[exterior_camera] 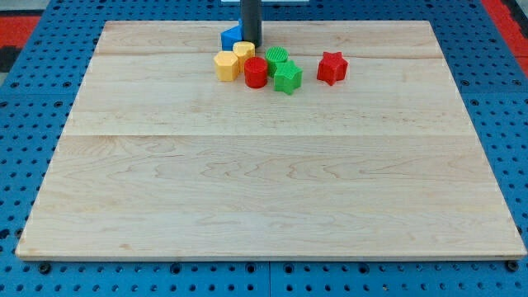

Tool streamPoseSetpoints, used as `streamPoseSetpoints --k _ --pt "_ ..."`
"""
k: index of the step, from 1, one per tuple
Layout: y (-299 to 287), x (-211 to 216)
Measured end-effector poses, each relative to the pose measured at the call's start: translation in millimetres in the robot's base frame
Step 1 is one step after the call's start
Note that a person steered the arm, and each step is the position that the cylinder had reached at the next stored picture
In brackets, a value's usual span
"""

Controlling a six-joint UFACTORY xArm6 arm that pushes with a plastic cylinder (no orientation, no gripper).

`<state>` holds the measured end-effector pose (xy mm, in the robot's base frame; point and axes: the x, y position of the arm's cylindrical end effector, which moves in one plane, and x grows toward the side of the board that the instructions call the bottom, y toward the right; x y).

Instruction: Push the blue objects to the left side of the yellow hexagon

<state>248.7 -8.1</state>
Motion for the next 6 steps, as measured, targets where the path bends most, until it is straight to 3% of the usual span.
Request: streamPoseSetpoints --k 1,2,3,5,6 --pt "40.3 -17.2" --pt "42.3 -53.8" --pt "10.8 -53.7" --pt "-75.2 -12.7" --pt "-17.8 12.6"
